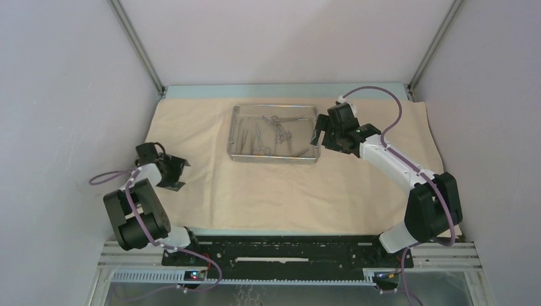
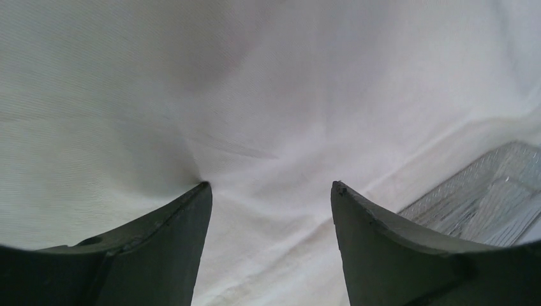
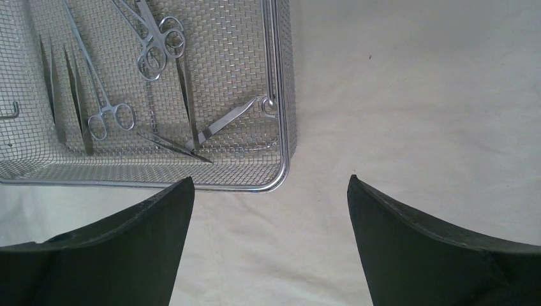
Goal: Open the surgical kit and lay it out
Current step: Smooth out the surgical kit at the center of the board.
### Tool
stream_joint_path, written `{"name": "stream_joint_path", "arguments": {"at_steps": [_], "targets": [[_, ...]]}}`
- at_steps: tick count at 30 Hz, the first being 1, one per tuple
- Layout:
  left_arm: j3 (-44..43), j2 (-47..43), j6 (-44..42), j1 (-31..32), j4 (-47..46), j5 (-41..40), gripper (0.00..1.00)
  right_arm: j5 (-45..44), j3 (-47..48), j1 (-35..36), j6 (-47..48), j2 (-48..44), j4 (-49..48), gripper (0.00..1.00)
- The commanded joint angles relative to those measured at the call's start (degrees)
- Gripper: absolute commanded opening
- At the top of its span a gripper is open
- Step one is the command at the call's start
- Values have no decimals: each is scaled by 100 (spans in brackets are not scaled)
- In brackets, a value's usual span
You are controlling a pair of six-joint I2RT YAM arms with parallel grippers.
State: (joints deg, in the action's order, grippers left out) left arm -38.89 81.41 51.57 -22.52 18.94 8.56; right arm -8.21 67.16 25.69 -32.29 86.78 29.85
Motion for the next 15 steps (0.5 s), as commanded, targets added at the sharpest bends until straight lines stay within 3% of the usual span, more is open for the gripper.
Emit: {"name": "stream_joint_path", "arguments": {"at_steps": [1,10,15], "targets": [[-31,355,-505,-791,898,-793,75,74,185,2,189,-234,-190,98],[-942,133,-1068,-902,1983,-2261,75,235,85,-92,296,-269,-276,98],[-1315,153,-1531,-890,2149,-2838,76,442,87,-199,424,-199,-362,99]]}}
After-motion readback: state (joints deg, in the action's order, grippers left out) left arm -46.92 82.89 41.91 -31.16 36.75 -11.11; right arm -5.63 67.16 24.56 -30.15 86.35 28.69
